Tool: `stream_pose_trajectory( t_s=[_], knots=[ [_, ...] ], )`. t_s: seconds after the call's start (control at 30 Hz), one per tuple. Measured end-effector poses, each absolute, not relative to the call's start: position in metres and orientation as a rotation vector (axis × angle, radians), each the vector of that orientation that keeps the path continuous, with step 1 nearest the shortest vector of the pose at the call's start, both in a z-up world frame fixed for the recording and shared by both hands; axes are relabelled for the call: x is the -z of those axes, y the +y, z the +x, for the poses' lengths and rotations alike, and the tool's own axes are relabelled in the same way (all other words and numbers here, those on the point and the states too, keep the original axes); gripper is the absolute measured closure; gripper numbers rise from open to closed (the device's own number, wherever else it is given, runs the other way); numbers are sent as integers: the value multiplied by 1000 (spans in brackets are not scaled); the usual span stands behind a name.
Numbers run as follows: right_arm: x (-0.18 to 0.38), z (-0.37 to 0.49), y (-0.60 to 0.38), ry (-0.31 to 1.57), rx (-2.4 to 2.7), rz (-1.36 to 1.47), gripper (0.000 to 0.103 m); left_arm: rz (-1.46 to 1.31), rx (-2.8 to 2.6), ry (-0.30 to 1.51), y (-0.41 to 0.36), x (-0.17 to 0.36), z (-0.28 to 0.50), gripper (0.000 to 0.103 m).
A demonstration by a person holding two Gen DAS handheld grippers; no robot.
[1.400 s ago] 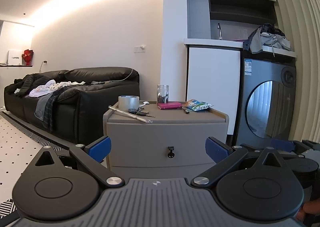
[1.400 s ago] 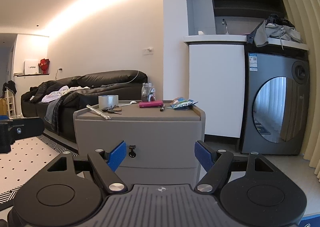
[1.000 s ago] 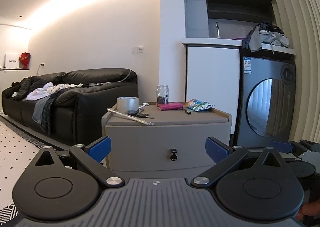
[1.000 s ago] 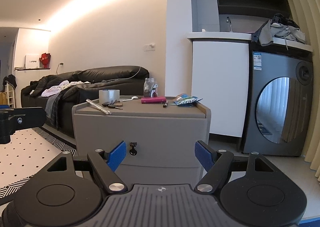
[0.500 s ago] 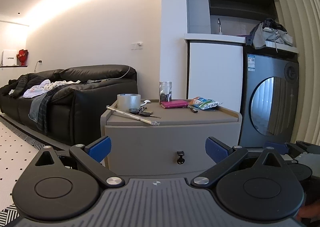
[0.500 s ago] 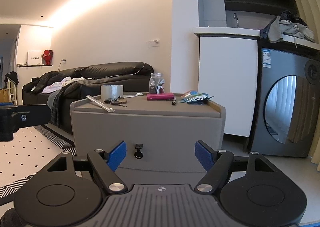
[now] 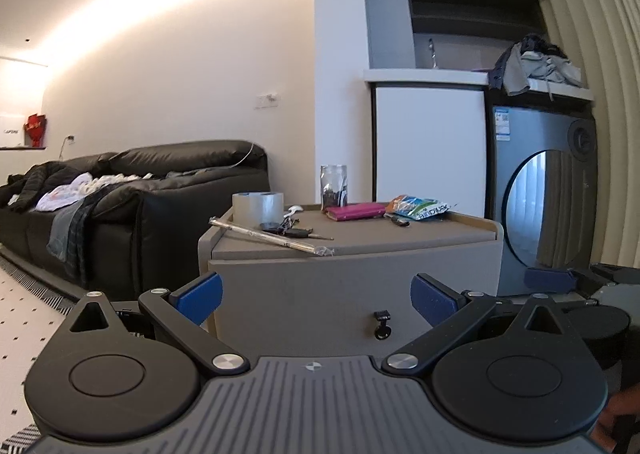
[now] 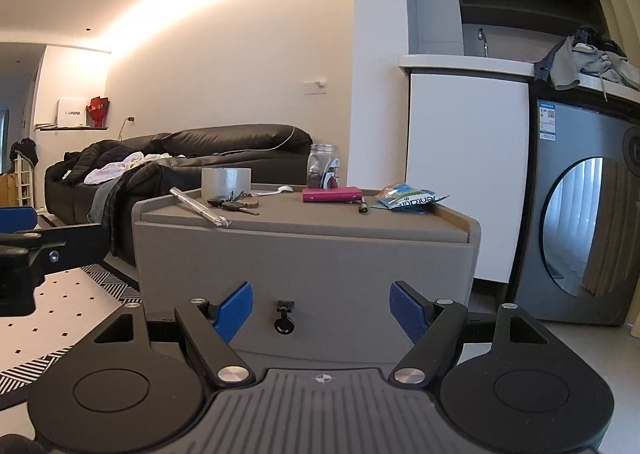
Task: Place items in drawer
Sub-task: 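Move the right gripper toward the black knob of the nightstand drawer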
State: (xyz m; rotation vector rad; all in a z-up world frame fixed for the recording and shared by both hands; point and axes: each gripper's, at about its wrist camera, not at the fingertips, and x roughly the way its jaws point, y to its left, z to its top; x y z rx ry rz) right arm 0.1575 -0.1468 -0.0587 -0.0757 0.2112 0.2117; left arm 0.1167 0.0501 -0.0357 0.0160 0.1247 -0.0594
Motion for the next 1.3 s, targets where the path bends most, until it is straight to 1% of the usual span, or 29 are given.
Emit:
stream_pose_trajectory(
  t_s=[0.23,0.37,0.6,0.77,0.9,1.07,1.23,1.3],
  knots=[
    [71,178,-141,202,-201,-55,24,18,102,96,70,50,148,0],
    [82,189,-135,189,-195,-47,25,-26,136,67,86,51,171,0],
    [103,197,-125,127,-176,-49,25,-75,125,83,105,67,207,0],
    [110,210,-121,160,-128,-37,25,-58,119,110,112,67,226,0],
    [112,223,-115,217,-150,-10,25,-33,146,120,112,54,236,0],
    [110,230,-102,210,-136,-22,25,46,213,92,109,21,242,0],
    [111,235,-97,210,-113,-12,25,-12,257,49,119,-5,248,0],
    [111,239,-95,229,-100,-11,25,-62,290,66,127,-13,254,0]
  ],
)
